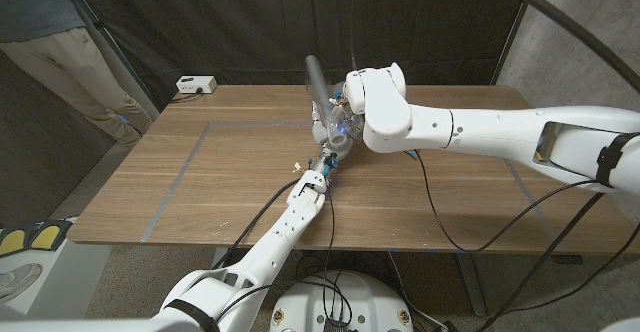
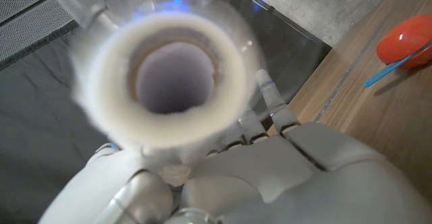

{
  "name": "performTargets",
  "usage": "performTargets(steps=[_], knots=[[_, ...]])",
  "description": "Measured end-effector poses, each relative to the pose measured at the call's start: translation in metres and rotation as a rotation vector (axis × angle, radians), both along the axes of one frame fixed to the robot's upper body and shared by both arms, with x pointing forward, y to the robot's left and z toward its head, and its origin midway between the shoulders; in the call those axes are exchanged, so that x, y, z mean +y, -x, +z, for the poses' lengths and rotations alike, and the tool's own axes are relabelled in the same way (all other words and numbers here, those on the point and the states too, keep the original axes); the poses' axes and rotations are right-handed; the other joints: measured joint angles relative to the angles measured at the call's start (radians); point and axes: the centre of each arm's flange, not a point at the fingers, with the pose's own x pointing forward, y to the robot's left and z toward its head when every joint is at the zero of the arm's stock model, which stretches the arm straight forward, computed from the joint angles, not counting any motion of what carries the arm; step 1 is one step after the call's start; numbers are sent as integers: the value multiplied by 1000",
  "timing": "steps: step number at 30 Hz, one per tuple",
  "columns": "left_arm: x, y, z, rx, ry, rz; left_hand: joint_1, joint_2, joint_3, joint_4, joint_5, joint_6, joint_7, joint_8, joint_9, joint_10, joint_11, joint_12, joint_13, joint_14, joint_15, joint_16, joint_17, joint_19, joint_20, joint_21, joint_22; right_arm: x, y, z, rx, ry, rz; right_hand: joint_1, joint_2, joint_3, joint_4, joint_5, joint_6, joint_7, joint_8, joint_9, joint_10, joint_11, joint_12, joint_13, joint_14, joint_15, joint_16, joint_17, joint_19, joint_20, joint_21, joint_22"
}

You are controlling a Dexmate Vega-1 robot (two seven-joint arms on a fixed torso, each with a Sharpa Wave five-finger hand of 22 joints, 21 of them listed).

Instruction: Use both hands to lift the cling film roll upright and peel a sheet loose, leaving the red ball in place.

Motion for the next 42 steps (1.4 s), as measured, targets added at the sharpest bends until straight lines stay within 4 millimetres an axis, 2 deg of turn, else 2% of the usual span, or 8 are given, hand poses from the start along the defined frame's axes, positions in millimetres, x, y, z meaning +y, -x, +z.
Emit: performTargets(steps=[2, 3, 6, 16, 20, 31, 33, 42], knots=[[0, 0, 0, -2, -1, 2, 0, 0, 0, 0, 0, 0, 0, 0, 0, 0, 0, 0, 0, 0, 0, 0, 0, 0, 0, 0, 0, -3, 0, -8, 17, -7, 1, 7, -7, 5, -3, -5, 6, 6, 0, -1, 7, 7, 0, -2, 11, -4, 7, 4, 14, -1, 0, 4], [-1, 0, 1, -3, -4, 1, 0, 0, 0, 0, 0, 0, 0, 0, 0, 0, 0, 3, 0, 0, 0, 0, 0, 0, 0, 0, 0, 0, 0, 8, -138, -35, 33, 9, -9, 7, -5, -5, 10, 10, -2, -3, 11, 11, 4, -2, 15, -7, 8, 7, 16, -3, 0, 5], [-1, 0, 1, -6, -7, 1, 0, 0, -4, -4, 0, 0, 0, 0, 0, 0, 0, 4, 0, 0, 0, 0, 0, 0, 0, 0, 0, -1, 2, 7, -197, -51, 49, 17, -17, 17, -7, -5, 17, 18, 4, 6, 26, 14, 17, 6, 31, -10, 24, 22, 30, -2, 5, 7], [-2, 0, 2, -14, -12, 4, 5, 4, -4, -4, 0, 0, 0, 0, 0, -9, -1, 4, 0, -3, 4, 0, 0, 0, 0, 0, 0, -6, 2, -5, -257, -96, 64, 32, -21, 34, -5, -5, 23, 32, 11, 37, 29, 14, 38, 38, 34, -13, 39, 59, 39, -3, 6, 14], [-2, -2, 2, -9, -13, 5, 4, 4, -7, -7, 0, 0, 0, 0, 0, -11, 0, 4, -1, -3, 4, 0, 0, 0, 0, 0, 0, -2, 12, 13, -411, -82, 90, 39, -21, 41, -5, -5, 23, 35, 11, 48, 34, 19, 42, 43, 42, -13, 46, 69, 42, 0, 6, 16], [-1, -5, 2, -7, -12, 6, 4, 4, -18, -10, 8, -10, -3, 0, 0, -15, 4, 4, -5, -13, 5, 0, 0, 0, 0, -8, 0, -4, 18, 18, -555, -106, 102, 47, -24, 50, -4, -8, 28, 40, 19, 63, 50, 13, 51, 43, 60, -16, 59, 94, 64, -4, 6, 19], [-2, -5, 3, -17, -5, -1, 5, 4, -21, -12, 8, -18, -11, 0, 0, -27, 6, 4, -5, -18, 4, 0, 0, 0, 0, -15, 0, -10, 10, 6, -529, -168, 74, 47, -24, 50, -4, -8, 28, 40, 19, 67, 50, 13, 51, 41, 60, -16, 61, 97, 67, 0, 6, 19], [-3, -8, 4, -34, 3, -22, 12, -4, -41, -16, 8, -54, -17, -4, 2, -74, 13, -1, -7, -68, 32, -5, 0, -40, 29, -41, 0, -12, 9, 7, -619, -199, 59, 55, -32, 61, -7, -8, 33, 46, 19, 72, 59, 12, 55, 40, 69, -19, 67, 115, 76, -2, 6, 23]])
